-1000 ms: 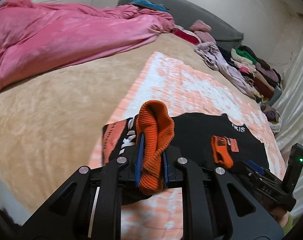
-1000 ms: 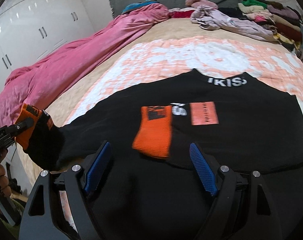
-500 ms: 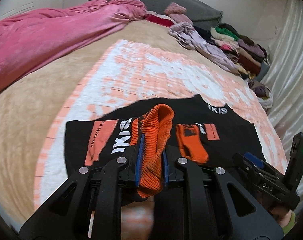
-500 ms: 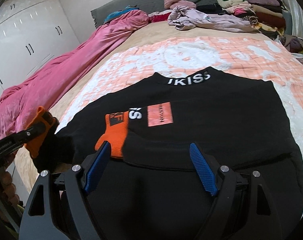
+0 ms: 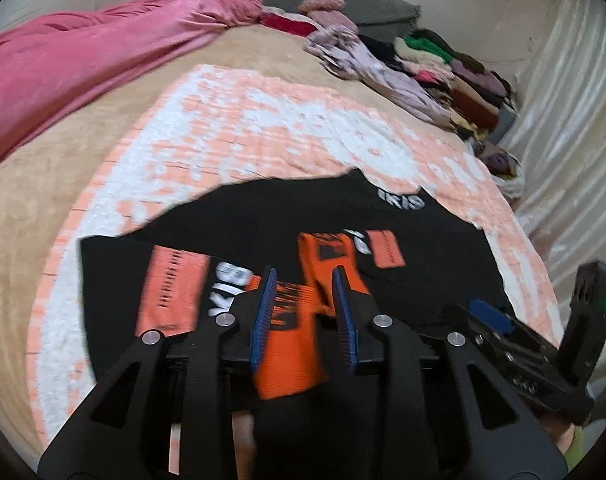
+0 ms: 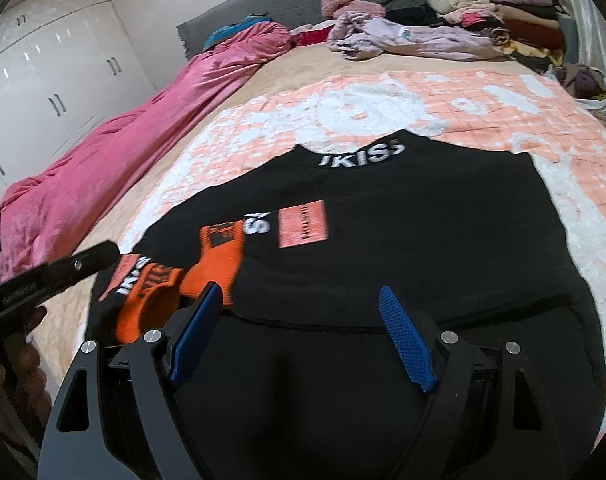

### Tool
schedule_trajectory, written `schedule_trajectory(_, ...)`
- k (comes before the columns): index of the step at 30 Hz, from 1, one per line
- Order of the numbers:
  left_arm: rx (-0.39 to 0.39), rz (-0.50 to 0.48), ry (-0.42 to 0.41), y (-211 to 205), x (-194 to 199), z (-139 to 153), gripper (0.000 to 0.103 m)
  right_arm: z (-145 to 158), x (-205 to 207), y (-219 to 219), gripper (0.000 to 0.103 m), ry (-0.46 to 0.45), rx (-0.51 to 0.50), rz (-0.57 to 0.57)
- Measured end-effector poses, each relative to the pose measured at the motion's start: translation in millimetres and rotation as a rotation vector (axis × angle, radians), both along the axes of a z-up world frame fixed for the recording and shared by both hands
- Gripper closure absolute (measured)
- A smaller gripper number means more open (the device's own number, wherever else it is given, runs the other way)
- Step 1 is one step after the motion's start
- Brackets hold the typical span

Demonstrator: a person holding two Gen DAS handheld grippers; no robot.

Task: Fold small clothes

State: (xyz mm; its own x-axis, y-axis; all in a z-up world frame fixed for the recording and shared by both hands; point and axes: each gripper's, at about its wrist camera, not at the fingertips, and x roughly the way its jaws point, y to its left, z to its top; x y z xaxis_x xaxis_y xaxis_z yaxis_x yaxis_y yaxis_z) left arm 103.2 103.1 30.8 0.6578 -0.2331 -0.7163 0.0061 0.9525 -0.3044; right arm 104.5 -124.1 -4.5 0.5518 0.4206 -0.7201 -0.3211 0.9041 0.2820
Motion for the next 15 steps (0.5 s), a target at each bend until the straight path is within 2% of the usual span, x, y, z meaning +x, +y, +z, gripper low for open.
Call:
schedule_trajectory(3, 0.019, 0.047, -0.01, 15, -2, 4, 0.072, -1, -5, 15, 0.023, 0.019, 0.031, 0.06)
schedule_trajectory(10, 0.056, 0.152, -0.022, 53, -16, 6, 0.07, -10, -13, 72, 0.023, 0.118, 0.123, 0.228)
schedule_trajectory(15, 0.053, 0.181, -0.022, 70, -31, 6, 0.067, -22, -4, 108, 0.025, 0.161, 0.088, 0.251)
